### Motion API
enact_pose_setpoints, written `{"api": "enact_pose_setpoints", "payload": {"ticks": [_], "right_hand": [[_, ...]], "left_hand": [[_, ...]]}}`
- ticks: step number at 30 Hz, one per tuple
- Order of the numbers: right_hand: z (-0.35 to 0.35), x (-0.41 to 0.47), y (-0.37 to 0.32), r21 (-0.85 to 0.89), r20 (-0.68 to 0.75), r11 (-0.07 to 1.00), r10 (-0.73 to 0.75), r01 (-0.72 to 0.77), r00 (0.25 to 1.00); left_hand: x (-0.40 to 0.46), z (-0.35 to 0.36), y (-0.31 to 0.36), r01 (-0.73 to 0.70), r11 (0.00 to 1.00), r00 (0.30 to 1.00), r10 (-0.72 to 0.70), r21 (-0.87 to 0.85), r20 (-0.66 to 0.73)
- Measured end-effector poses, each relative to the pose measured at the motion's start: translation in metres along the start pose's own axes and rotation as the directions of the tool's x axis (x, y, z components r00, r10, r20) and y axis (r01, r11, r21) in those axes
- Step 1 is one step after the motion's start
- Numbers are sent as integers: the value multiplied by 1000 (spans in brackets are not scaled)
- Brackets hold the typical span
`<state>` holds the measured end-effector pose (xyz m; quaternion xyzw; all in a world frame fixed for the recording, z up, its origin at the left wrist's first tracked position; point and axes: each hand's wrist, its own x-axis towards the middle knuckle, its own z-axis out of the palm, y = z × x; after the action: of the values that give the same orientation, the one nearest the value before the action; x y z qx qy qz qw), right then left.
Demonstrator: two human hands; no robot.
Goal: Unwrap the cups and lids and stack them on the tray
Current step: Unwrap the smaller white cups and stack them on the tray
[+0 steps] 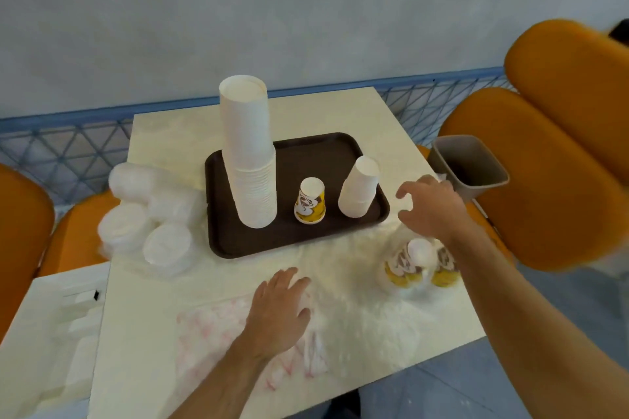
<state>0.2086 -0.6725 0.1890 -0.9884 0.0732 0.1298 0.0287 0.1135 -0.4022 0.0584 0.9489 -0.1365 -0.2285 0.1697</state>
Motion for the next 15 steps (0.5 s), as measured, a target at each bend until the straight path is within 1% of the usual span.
{"api": "enact_pose_setpoints", "payload": {"ticks": [1,3,6,11,15], "right_hand": [[2,3,11,-11,44,1000,28,-27,999],[9,11,29,32,129,998,56,-61,990],[20,24,45,80,197,996,28,-45,980],[36,36,56,107,201,994,-37,16,979],[43,37,60,165,165,986,-69,41,984]], "left_hand": [[-1,1,2,11,1000,1000,-11,-4,4],[-4,3,5,35,999,999,-35,-13,18],[-5,7,9,70,998,997,-70,-6,23],[2,8,24,117,991,993,-118,-68,1],[12,1,43,95,971,991,-113,-221,-69]]}}
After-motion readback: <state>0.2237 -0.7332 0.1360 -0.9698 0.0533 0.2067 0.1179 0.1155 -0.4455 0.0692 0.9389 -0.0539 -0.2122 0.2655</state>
